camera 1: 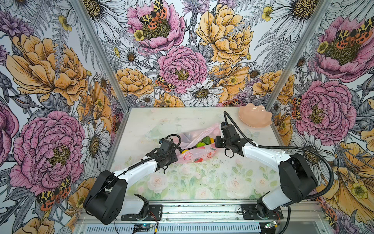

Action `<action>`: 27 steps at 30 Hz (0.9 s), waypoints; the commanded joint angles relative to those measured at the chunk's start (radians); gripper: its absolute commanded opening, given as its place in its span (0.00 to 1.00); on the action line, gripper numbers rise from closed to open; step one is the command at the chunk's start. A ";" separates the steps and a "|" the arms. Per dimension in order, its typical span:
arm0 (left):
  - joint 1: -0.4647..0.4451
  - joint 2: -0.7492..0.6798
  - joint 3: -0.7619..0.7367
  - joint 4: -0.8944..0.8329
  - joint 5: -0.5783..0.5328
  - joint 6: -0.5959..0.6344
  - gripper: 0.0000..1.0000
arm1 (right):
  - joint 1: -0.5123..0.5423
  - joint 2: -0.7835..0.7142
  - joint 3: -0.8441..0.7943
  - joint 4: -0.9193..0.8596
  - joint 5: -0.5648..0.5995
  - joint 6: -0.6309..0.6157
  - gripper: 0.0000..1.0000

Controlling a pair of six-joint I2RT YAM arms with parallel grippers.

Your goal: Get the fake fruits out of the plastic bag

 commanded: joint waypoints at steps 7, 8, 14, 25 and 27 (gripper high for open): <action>-0.078 -0.106 -0.126 0.067 -0.036 -0.053 0.39 | -0.005 -0.153 -0.232 0.029 0.059 0.023 0.08; -0.084 -0.117 -0.126 0.052 -0.050 -0.048 0.43 | -0.008 -0.150 -0.242 0.032 0.064 0.023 0.08; -0.145 -0.196 -0.026 -0.112 -0.266 0.074 0.75 | -0.037 -0.153 -0.264 0.040 0.068 -0.007 0.05; -0.131 0.042 0.165 -0.136 -0.284 0.198 0.88 | -0.089 -0.177 -0.266 0.037 0.042 -0.077 0.10; -0.108 0.068 0.177 -0.125 -0.258 0.182 0.84 | -0.087 -0.192 -0.266 0.029 0.051 -0.089 0.22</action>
